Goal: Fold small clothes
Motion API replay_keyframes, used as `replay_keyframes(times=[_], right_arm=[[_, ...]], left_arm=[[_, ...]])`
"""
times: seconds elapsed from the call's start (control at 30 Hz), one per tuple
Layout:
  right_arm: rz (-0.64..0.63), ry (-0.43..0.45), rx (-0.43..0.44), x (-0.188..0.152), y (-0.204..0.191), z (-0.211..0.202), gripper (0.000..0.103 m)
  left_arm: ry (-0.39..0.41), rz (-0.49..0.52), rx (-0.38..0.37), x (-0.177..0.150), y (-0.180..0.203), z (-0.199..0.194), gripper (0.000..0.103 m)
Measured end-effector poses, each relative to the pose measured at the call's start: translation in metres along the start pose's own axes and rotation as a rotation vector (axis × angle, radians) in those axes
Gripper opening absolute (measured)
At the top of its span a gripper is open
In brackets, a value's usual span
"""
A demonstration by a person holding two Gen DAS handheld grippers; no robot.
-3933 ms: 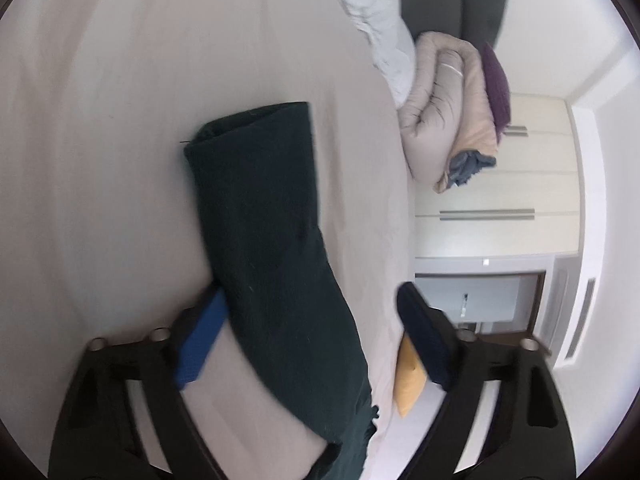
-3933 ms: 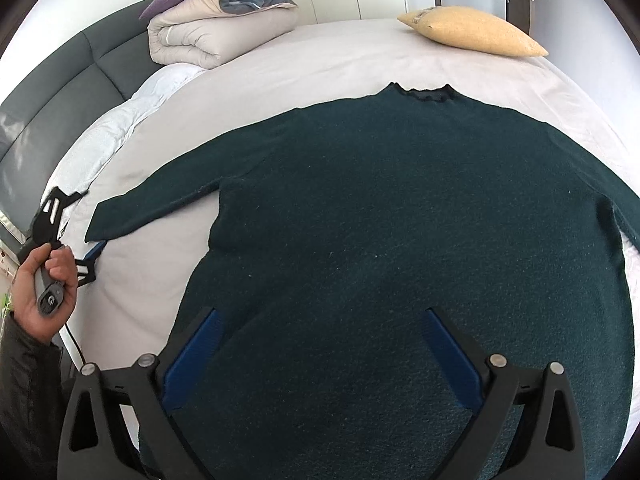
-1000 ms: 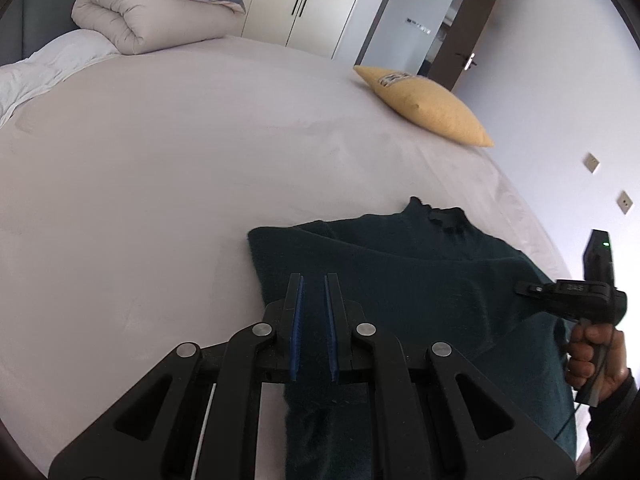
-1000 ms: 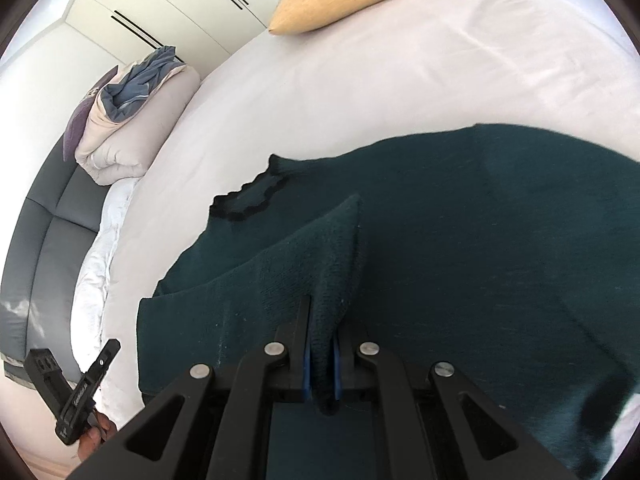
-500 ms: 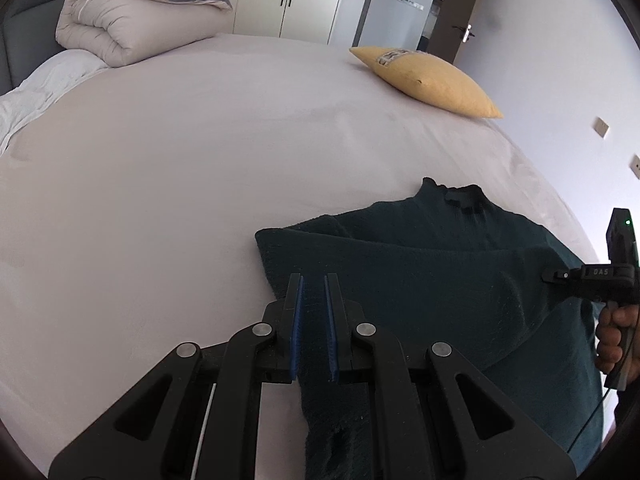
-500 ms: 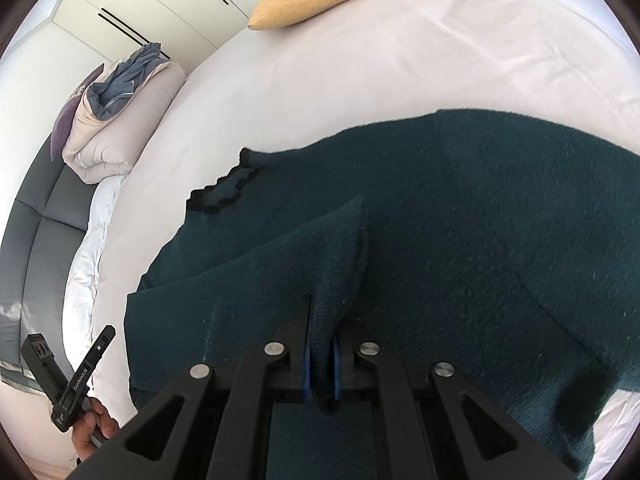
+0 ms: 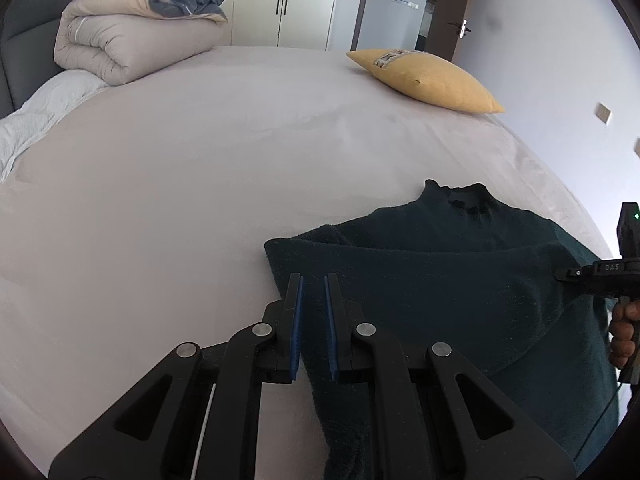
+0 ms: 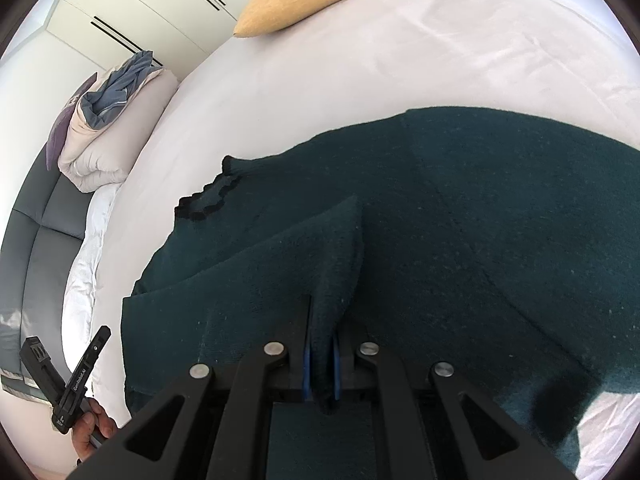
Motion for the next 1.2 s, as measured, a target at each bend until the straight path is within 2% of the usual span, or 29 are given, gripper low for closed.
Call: replay_keyframes(times=[0.2, 0.33, 0.37, 0.5, 0.67, 0.77, 0.83, 0.87, 0.93, 1.0, 1.1, 1.2], right_arm=[[0.004, -0.005, -0.004, -0.001, 0.003, 0.003, 0.007], [0.023, -0.018, 0.036, 0.000, 0.008, 0.005, 0.006], [0.031, -0.018, 0.052, 0.000, 0.009, 0.005, 0.005], [0.035, 0.006, 0.079, 0.006, 0.010, 0.003, 0.006], [-0.039, 0.007, 0.007, 0.006, 0.003, 0.004, 0.006], [-0.010, 0.013, 0.036, 0.004, 0.010, 0.000, 0.006], [0.023, 0.028, 0.042, 0.004, 0.016, -0.006, 0.007], [0.037, 0.043, 0.031, 0.006, 0.019, -0.011, 0.008], [0.045, 0.088, -0.026, 0.010, 0.025, -0.024, 0.015], [0.055, 0.153, -0.100, 0.014, 0.029, -0.039, 0.030], [0.015, 0.188, -0.061, 0.014, 0.009, -0.050, 0.030], [-0.073, 0.146, 0.005, 0.004, -0.024, -0.035, 0.030]], left_arm=[[-0.031, 0.061, 0.031, 0.002, 0.010, 0.018, 0.009], [-0.166, 0.111, 0.082, -0.017, 0.011, 0.053, 0.009], [-0.170, 0.118, 0.084, -0.021, 0.011, 0.058, 0.009], [-0.145, 0.104, 0.077, -0.021, 0.008, 0.058, 0.009], [-0.131, 0.110, 0.084, -0.020, 0.008, 0.061, 0.009], [-0.120, 0.119, 0.089, -0.026, 0.013, 0.060, 0.009], [-0.124, 0.102, 0.066, -0.025, 0.012, 0.058, 0.009], [-0.127, 0.076, 0.038, -0.022, 0.009, 0.053, 0.009], [-0.112, 0.031, 0.032, -0.018, -0.002, 0.039, 0.009], [-0.061, -0.002, 0.047, -0.011, -0.014, 0.020, 0.009], [-0.048, 0.018, 0.067, -0.010, -0.016, 0.011, 0.009], [-0.082, 0.069, 0.072, -0.020, -0.004, 0.019, 0.009]])
Point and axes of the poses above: each gripper's, at about its wrist camera, not at the fingertips, and z roughly the way its jaws point, y to its right, x to its top, the point moved 8 cm from there along z, roughly the way its jaws point, and after that the axes turned 4 degrees about z, right-handed, at the moved point
